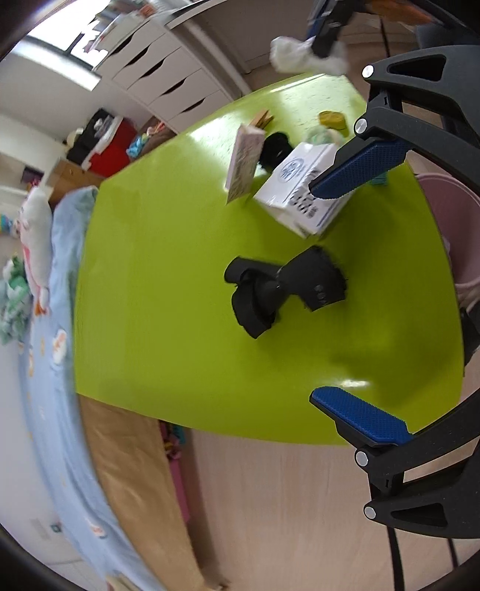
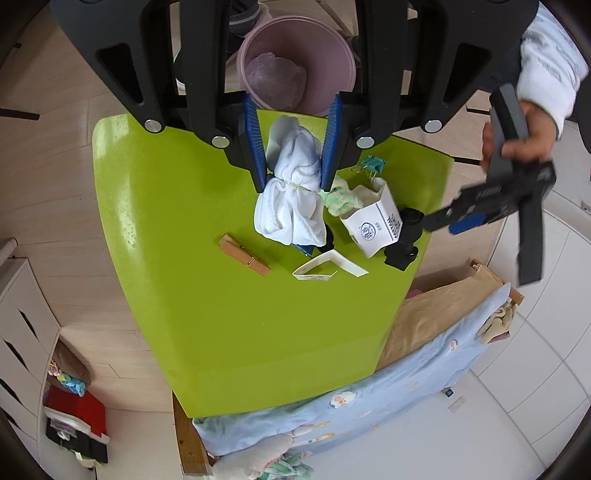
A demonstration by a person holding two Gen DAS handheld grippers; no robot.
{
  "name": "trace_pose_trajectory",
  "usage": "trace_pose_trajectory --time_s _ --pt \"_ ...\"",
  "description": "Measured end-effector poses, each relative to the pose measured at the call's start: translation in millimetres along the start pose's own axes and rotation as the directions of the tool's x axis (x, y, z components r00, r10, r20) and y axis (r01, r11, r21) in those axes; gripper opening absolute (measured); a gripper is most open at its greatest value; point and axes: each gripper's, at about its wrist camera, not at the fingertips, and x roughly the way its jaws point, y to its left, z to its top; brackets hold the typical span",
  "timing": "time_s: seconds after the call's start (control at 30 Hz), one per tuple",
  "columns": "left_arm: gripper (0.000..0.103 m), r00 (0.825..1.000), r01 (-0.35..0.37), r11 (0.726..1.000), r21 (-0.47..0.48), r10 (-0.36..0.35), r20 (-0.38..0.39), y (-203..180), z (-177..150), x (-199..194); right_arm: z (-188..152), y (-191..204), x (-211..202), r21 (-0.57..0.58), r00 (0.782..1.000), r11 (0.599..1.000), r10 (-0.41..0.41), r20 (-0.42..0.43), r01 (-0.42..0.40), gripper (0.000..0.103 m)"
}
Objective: Collect trash
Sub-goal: 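Carry the white sock to the pink wastebasket with the right gripper while the left gripper grasps the black sock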
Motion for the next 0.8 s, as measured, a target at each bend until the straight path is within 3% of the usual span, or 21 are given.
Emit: trace_pose_trajectory --time_s 0.23,0.37,0.43,0.47,0.53,0.57,0.8 --pt "0.096 0.992 -0.056 0.995 -0.08 0.047 -0.118 1 21 30 -10 5 -5 -0.036 1.0 0.999 -0.009 0.005 0.009 0.03" --pt "0.06 0.986 -0.076 0.991 -0.108 0.059 -0.154 3 20 38 -13 4 -6 -0.043 1.0 0.999 -0.01 0.005 0.01 0.03" --pt "0.052 0.986 -0.069 0.993 -0.098 0.053 -0.157 2 19 39 -14 4 -7 -0.047 1.0 0.999 -0.007 0.006 0.007 0.03" --pt "0.041 0.988 -0.054 0.994 -0.095 0.039 -0.151 1 18 38 -14 5 -7 -0.048 1.0 0.999 -0.007 0.007 0.007 0.03" --pt "0.03 0.99 -0.038 0.995 -0.09 0.025 -0.141 0 19 35 -13 6 -6 -0.05 1.0 0.999 -0.01 0.01 0.011 0.03" --pt "0.026 0.991 -0.042 0.996 -0.081 0.031 -0.132 -1 18 33 -13 6 -6 -0.051 1.0 0.999 -0.012 0.01 0.012 0.03" --pt "0.025 0.999 -0.035 0.999 -0.006 0.035 -0.039 -9 3 2 -18 10 -11 -0.065 1.0 0.998 -0.016 0.025 0.018 0.03"
